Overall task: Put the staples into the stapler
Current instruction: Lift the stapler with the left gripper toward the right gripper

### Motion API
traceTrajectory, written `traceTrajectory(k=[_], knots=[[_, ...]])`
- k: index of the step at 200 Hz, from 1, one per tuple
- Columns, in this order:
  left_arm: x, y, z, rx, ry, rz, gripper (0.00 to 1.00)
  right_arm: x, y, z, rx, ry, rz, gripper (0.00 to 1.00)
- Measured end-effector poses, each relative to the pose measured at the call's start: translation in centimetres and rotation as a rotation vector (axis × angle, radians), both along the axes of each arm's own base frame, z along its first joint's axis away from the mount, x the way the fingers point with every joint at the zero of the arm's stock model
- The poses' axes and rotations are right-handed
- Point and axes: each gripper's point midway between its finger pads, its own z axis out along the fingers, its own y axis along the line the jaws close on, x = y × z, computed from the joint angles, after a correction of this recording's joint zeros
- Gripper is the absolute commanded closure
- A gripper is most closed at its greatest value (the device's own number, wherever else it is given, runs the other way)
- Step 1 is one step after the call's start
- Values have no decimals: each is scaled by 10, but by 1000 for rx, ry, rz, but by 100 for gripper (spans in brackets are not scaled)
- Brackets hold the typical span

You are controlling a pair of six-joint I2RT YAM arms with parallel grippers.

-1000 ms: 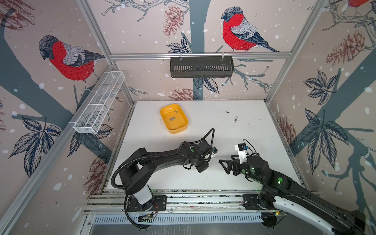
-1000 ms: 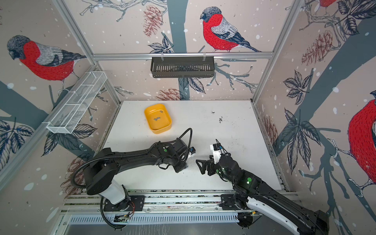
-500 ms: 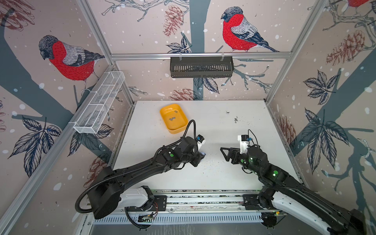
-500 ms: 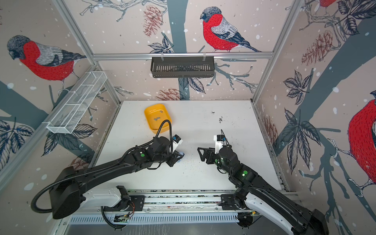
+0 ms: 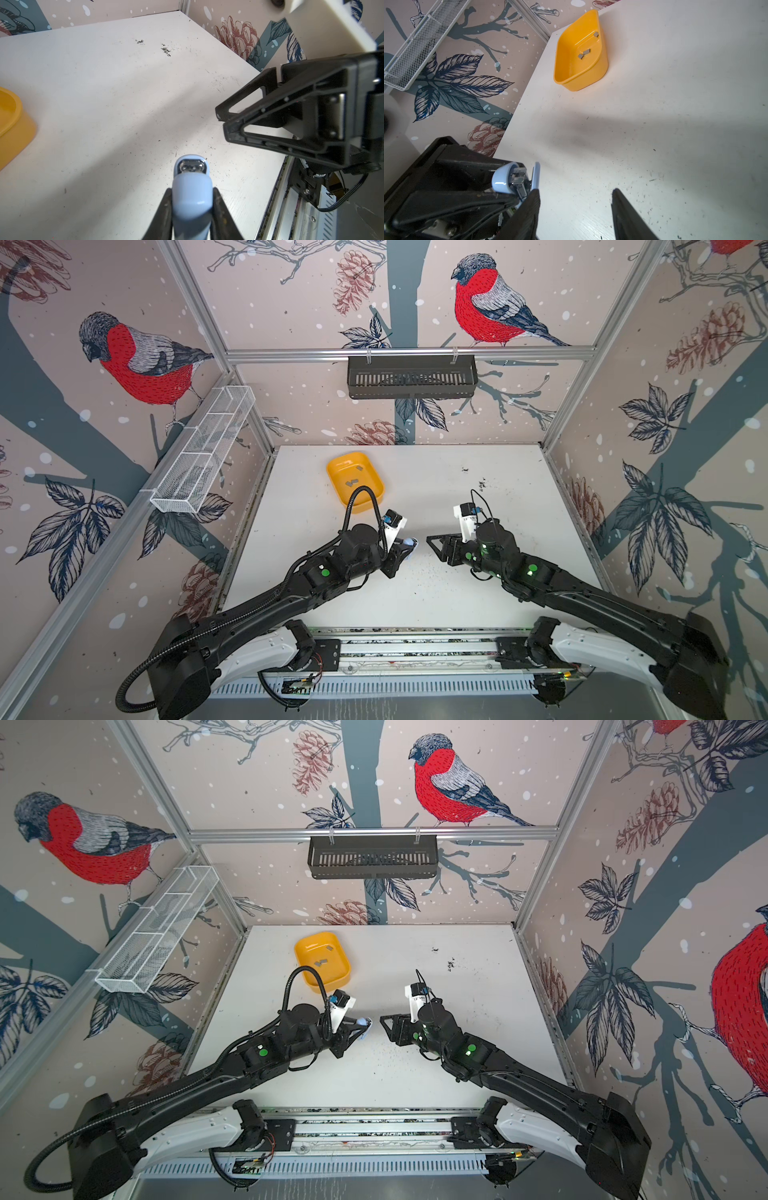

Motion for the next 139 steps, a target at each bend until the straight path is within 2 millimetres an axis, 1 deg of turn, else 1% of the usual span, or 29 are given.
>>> traceTrajectory(k=[17, 43, 76, 104, 124, 139], knots=[[-2, -3, 3, -20, -5, -18, 98, 4, 0, 3, 9, -12, -22, 40], [-3, -11, 8, -53, -11, -47, 100, 10, -1, 9, 26, -28, -58, 40], [-5, -17, 13, -81, -7, -74, 100, 21, 1, 24, 48, -61, -87, 40], [-6, -20, 19, -106, -7, -86, 100, 25, 5, 21, 25, -61, -81, 43], [-4, -22, 23, -117, -11, -86, 100, 23, 11, 17, 10, -56, -65, 43], [-4, -24, 22, -116, -4, -88, 100, 22, 14, 16, 7, -55, -58, 43]])
